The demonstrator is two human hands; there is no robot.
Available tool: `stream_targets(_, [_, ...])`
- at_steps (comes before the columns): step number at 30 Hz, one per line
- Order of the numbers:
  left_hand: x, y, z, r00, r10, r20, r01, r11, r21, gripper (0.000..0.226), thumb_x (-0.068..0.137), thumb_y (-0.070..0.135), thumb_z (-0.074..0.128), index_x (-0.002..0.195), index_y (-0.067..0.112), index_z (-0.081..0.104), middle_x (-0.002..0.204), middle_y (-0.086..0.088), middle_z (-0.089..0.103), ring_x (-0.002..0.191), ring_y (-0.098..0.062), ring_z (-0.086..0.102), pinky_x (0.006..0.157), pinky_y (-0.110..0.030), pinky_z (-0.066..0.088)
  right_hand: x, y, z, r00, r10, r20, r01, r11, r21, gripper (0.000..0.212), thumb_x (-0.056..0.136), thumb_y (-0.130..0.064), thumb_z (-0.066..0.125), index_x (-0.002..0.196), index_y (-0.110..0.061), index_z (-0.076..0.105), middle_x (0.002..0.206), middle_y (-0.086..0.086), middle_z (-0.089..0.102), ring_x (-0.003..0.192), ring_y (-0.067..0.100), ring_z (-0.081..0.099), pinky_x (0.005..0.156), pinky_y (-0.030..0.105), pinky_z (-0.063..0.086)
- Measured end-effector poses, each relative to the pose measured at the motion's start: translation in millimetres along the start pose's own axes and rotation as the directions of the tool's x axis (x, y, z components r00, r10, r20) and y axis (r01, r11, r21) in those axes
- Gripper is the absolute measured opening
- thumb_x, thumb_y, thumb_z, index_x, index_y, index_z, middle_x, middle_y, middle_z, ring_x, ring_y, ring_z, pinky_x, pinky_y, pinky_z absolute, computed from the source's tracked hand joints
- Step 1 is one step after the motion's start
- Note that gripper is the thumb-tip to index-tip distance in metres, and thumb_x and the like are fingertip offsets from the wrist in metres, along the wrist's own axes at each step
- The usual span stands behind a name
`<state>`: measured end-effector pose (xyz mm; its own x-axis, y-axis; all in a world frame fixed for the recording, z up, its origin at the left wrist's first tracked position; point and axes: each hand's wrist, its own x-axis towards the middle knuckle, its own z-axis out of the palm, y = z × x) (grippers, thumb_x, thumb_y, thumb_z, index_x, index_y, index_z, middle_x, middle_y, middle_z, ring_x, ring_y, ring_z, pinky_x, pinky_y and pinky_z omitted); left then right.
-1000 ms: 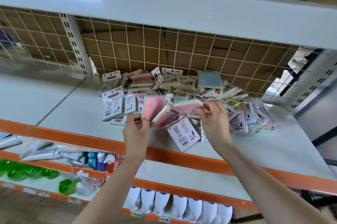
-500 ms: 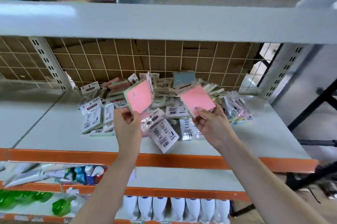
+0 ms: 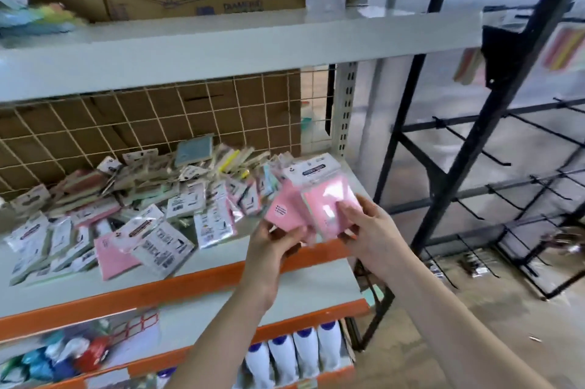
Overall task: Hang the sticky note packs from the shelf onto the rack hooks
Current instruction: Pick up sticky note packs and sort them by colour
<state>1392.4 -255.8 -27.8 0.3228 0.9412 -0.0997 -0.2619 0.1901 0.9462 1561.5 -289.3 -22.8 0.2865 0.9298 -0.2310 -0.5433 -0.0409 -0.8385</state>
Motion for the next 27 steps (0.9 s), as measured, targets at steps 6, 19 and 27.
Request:
stream_targets(6, [-26.2,-40.5,100.6,0.960,-0.122,0.251,0.098,0.990,0.106,0.036,0.057,0.011,0.080,0.091,0.021,0.072,0.085,-0.003,0.074,0.076,-0.011,0.069,0.059,-0.016,0.050,-58.2,-37.1,-93.7,0.979,-0.097,-0.181,0.095,0.995,-0.020,0.015,0.090,-0.009,0.060,0.100,0.002,0.058,0.088,0.021,0.060,0.080,0.029,0.056,0.076,0.046,0.048])
stream_targets(19, [-41.4,-65.4,327.8,0.758,-0.223,0.613,0.015,0.945,0.326,0.050,0.070,0.048,0.062,0.106,0.013,0.063,0.097,-0.004,0.073,0.085,-0.016,0.068,0.081,-0.035,0.057,-161.1,-136.5,-264.8,0.793,-0.357,-0.494,0.373,0.925,-0.070,0.010,0.085,-0.007,0.068,0.092,-0.006,0.061,0.073,0.005,0.065,0.062,0.016,0.061,0.056,0.030,0.049])
stream_targets(27, [-10.7,-92.8,443.4,0.684,-0.108,0.721,-0.144,0.950,0.279,0.043,0.066,0.039,0.072,0.105,0.025,0.061,0.097,-0.001,0.070,0.075,-0.011,0.070,0.058,-0.029,0.057,-177.7,-207.8,-349.1,0.697,-0.497,-0.517,0.258,0.846,-0.466,0.014,0.085,-0.012,0.070,0.092,-0.013,0.058,0.085,0.010,0.061,0.072,0.017,0.058,0.062,0.029,0.048])
